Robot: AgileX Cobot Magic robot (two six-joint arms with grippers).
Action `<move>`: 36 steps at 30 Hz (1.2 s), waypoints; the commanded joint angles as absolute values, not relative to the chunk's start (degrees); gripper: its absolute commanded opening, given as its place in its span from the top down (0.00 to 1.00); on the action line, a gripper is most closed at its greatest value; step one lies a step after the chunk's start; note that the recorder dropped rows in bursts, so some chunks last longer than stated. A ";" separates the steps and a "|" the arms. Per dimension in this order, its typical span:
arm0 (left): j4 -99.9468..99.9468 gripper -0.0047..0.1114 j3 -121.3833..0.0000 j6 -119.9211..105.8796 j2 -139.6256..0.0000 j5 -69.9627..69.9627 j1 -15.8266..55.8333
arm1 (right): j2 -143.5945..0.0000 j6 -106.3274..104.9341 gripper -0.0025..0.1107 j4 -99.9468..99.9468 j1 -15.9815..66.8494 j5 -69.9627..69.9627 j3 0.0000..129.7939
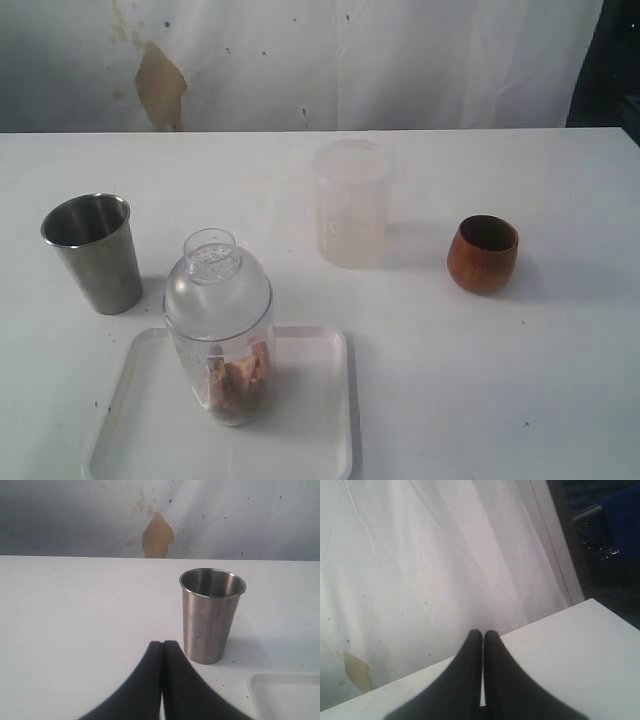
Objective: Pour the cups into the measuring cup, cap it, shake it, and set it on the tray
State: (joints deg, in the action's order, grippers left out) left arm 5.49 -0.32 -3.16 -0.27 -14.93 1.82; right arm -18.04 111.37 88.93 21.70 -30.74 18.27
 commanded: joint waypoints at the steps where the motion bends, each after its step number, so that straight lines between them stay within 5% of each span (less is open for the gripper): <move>1: 5.49 0.96 0.00 -3.28 0.00 -14.61 2.34 | -17.63 109.02 0.98 90.51 21.80 -31.66 18.65; 8: 5.49 0.96 0.00 -3.28 0.00 -14.61 2.34 | -18.44 84.91 0.98 89.52 20.32 -7.02 18.65; 17: 5.49 0.96 0.00 -3.28 0.00 -14.61 2.34 | -15.30 87.62 0.98 89.76 -1.61 16.41 12.72; 36: 5.49 0.96 0.00 -3.28 0.00 -14.61 2.34 | -14.34 88.10 0.98 85.11 -4.97 26.52 11.40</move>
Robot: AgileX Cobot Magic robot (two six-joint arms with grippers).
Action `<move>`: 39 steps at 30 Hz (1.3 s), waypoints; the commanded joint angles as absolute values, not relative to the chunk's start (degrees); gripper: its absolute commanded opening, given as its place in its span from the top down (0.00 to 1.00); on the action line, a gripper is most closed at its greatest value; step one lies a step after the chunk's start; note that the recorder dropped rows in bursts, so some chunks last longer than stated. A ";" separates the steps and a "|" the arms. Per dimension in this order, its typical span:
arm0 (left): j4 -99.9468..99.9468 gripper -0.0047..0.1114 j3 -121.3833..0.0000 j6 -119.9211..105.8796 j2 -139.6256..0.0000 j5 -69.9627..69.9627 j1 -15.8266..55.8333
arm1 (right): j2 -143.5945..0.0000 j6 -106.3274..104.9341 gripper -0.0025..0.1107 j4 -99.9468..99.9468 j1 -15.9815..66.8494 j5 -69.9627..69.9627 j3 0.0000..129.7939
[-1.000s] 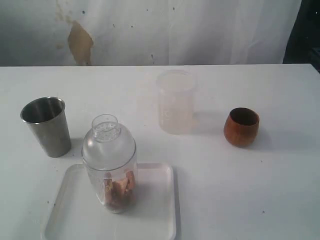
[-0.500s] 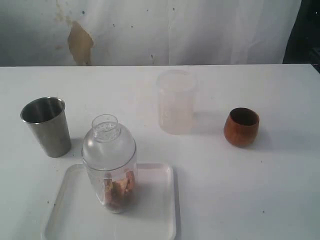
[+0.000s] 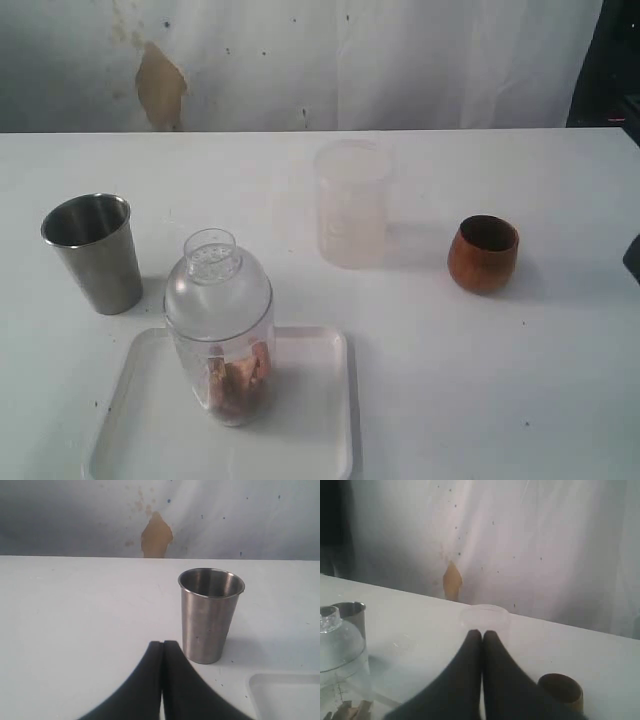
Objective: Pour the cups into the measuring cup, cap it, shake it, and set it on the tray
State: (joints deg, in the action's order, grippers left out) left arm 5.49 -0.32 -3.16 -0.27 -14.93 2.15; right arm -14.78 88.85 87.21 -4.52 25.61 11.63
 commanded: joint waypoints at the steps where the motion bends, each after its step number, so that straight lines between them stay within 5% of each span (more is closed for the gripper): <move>1: 5.49 0.96 0.00 -3.28 0.00 -14.61 2.34 | -14.34 84.79 0.98 81.80 -4.97 27.07 11.28; 9: 5.49 0.96 0.00 -3.28 0.00 -14.61 2.34 | -12.21 41.62 0.98 36.35 -4.97 32.19 8.59; 21: 5.49 0.96 0.00 -3.28 0.00 -14.61 2.34 | -5.68 -7.21 0.98 -8.27 -1.72 -7.72 4.08; 39: 5.49 0.96 0.00 -3.28 0.00 -14.61 2.34 | 0.00 -11.58 0.98 -4.30 -5.53 -23.02 2.14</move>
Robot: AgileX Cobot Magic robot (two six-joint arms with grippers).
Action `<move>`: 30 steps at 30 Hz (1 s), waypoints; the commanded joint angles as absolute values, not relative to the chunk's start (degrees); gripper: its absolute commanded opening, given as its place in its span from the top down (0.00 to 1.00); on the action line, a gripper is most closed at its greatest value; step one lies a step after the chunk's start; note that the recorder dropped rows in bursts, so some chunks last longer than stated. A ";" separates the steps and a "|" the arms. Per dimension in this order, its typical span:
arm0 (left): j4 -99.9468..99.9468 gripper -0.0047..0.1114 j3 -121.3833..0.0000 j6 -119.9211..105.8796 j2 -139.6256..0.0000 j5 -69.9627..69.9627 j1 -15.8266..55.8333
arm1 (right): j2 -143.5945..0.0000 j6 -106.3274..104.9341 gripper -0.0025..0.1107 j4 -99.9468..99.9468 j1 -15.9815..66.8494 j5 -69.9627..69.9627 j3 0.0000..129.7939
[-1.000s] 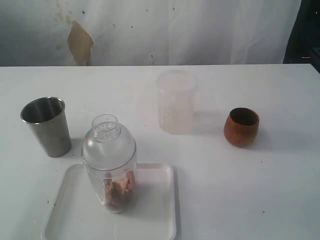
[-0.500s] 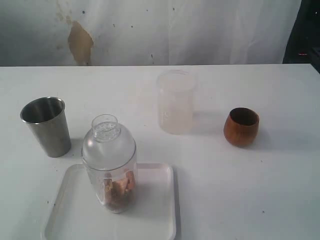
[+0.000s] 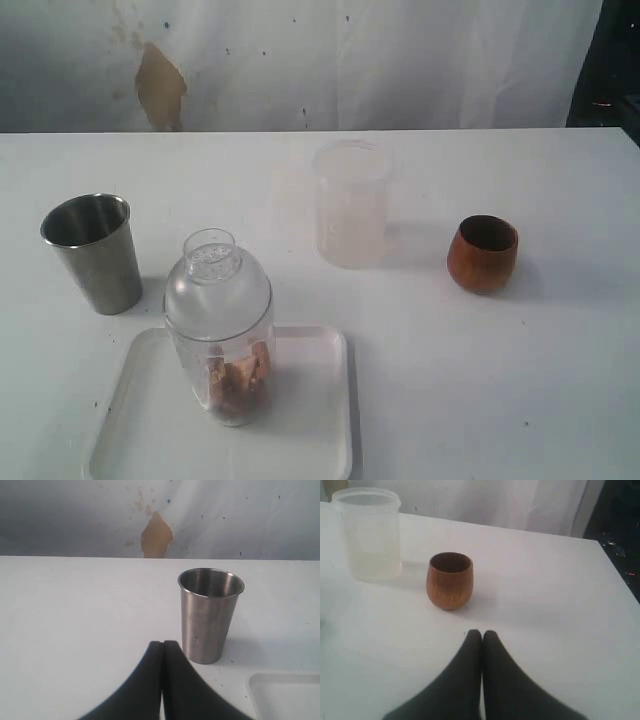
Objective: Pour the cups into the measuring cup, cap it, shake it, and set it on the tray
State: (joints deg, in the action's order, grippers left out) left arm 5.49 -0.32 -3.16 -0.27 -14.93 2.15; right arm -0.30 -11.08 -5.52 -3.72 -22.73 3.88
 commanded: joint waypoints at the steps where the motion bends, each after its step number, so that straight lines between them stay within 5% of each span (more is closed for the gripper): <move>1: 5.49 0.96 0.00 -3.28 0.00 -14.61 2.34 | 0.00 -11.58 0.98 -4.30 -5.68 -22.18 1.31; 16: 5.49 0.96 0.00 -3.28 0.00 -14.51 2.34 | 0.00 -32.04 0.98 -21.27 -5.69 -21.13 0.00; 30: 5.49 0.96 0.00 -3.28 0.00 -14.51 2.34 | 0.00 -17.33 0.98 -13.43 -3.98 -20.76 0.00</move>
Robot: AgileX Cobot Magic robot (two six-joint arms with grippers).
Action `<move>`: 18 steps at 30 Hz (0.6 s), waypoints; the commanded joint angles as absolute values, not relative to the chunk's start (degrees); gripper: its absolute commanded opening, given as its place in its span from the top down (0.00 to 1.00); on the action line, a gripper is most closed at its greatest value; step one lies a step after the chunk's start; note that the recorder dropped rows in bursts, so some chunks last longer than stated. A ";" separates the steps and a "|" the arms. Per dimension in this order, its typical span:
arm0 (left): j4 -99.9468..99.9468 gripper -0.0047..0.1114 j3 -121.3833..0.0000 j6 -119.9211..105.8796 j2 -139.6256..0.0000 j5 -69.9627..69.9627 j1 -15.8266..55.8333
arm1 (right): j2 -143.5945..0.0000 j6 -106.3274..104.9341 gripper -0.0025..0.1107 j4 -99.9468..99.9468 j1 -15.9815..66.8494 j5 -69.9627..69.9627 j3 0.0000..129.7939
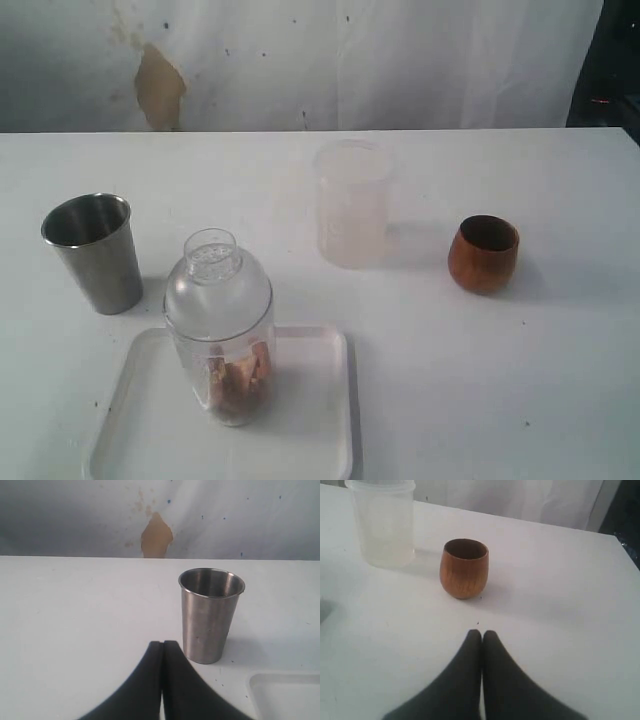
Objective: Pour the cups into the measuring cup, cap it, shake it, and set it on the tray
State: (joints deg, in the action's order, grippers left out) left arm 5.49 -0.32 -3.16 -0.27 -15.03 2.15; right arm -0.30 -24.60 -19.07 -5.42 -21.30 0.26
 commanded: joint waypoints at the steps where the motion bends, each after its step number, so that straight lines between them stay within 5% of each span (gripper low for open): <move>1: 5.49 0.96 0.00 -3.28 0.00 -14.51 2.34 | 0.00 -14.53 0.98 -10.86 -3.29 -20.50 0.00; 18: 5.49 0.96 0.00 -3.28 0.00 -14.51 2.34 | 0.00 -10.28 0.98 -7.47 -2.08 -20.21 0.00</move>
State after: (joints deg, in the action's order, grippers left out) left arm 5.49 -0.32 -3.16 -0.27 -15.03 2.15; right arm -0.30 -10.54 -7.50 -2.29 -21.00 0.26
